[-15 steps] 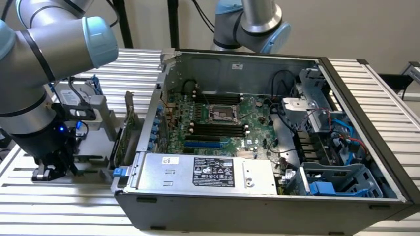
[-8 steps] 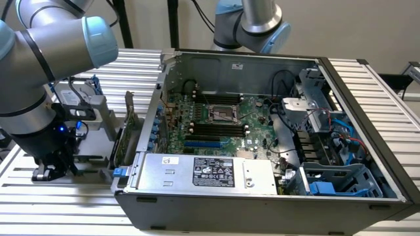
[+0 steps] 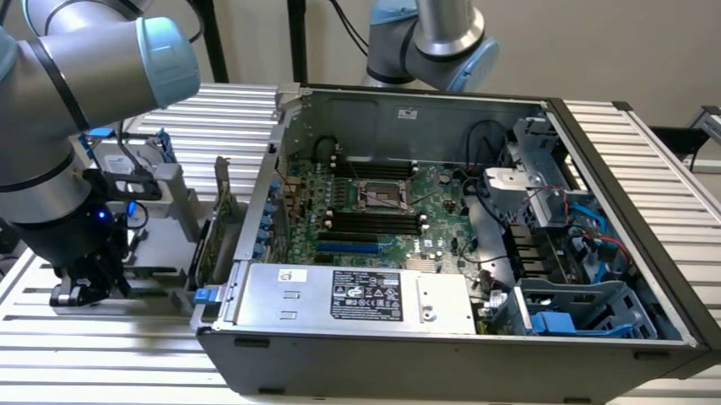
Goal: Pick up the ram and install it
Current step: 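Pick up the ram and move it above insertion slot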
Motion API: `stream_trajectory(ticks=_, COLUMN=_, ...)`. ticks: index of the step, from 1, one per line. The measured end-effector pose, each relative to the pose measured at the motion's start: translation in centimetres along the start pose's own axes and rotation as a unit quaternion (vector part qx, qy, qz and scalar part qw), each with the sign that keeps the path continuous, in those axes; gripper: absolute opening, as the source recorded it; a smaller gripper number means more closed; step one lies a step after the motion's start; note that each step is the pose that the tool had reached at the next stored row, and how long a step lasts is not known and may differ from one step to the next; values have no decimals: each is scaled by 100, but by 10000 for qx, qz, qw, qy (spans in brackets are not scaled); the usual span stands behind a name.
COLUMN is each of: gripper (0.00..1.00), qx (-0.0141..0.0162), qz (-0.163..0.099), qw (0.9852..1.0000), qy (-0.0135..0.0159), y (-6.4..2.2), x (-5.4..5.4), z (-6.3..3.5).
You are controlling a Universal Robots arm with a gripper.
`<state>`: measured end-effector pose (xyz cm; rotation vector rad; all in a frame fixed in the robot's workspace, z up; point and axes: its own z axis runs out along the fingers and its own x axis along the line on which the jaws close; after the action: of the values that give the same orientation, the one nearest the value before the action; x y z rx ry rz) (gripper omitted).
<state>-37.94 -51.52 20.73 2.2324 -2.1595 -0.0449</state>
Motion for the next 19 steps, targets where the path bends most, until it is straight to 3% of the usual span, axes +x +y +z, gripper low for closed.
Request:
stream_trajectory(ticks=3, gripper=13, qx=-1, qz=0, qw=10000, qy=0, y=4, x=-2, z=-83)
stream_trajectory(ticks=13, gripper=13, qx=0, qz=-2, qw=10000, qy=1, y=17, x=-17, z=-536)
stream_trajectory(ticks=19, gripper=13, qx=0, qz=-24, qw=10000, qy=0, y=-22, x=-27, z=-809)
